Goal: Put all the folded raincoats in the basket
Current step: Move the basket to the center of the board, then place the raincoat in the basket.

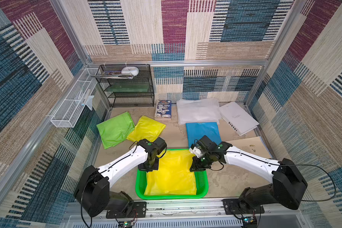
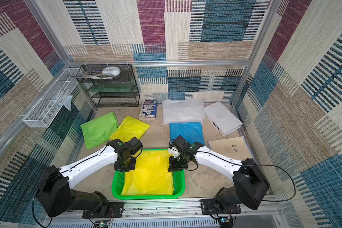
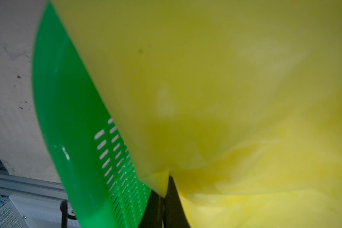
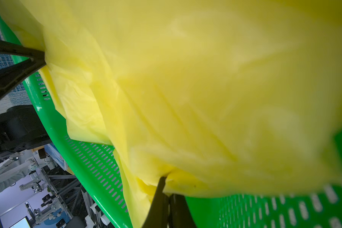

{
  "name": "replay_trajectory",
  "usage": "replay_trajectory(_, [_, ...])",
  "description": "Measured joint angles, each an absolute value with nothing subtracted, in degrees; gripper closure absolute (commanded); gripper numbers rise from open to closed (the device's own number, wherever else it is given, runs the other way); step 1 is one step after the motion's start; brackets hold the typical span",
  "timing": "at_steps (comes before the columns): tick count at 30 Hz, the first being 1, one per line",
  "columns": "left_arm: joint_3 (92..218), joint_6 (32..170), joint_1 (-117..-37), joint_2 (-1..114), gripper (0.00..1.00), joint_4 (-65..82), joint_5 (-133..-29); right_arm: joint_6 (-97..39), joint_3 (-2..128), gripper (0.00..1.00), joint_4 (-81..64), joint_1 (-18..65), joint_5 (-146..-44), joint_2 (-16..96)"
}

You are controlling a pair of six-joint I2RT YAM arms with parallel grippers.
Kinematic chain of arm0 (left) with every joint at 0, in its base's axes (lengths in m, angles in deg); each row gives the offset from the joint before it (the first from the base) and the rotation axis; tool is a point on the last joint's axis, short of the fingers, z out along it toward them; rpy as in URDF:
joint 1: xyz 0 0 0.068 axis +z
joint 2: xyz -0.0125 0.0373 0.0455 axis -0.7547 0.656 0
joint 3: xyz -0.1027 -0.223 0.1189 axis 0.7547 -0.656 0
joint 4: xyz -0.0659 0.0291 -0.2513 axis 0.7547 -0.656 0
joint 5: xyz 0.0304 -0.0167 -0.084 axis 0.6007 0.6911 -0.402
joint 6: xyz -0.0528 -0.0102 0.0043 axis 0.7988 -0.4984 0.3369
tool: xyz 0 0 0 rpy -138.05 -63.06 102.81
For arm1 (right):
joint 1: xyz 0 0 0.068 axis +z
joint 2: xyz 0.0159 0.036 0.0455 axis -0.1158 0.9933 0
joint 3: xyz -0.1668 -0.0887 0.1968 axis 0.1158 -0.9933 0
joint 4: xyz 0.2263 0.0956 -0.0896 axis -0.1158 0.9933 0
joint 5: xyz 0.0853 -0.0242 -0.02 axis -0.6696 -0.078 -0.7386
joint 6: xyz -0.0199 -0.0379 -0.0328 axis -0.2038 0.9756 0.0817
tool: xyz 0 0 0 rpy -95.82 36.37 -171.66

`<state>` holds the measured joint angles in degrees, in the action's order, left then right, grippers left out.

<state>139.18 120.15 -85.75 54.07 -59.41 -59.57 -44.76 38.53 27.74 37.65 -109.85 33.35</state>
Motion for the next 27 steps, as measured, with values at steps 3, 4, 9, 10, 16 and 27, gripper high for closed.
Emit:
replay_trajectory(3, [139.42,120.13,-85.75,54.14,0.88,-59.5,-59.44,-42.86,38.86,1.0,29.6,37.69,-109.82,35.02])
replay_trajectory(4, [139.51,120.13,-85.8,54.16,0.87,-59.54,-59.44,-42.27,39.12,1.0,30.15,37.69,-109.63,35.58])
replay_trajectory(9, [139.48,119.91,-85.84,54.01,0.64,-60.35,-59.42,-40.68,39.69,1.0,31.79,37.73,-108.32,37.07])
replay_trajectory(10, [139.55,119.72,-85.84,53.7,0.58,-60.5,-59.42,-40.68,39.8,0.94,31.94,37.73,-108.05,36.96])
replay_trajectory(16, [144.73,119.5,-85.82,48.74,0.51,-63.17,-59.4,-40.61,42.62,0.36,33.25,37.36,-106.57,36.26])
replay_trajectory(27, [145.47,116.11,-86.08,46.38,1.0,-57.42,-70.87,-41.05,53.29,0.84,34.74,37.14,-95.64,34.47])
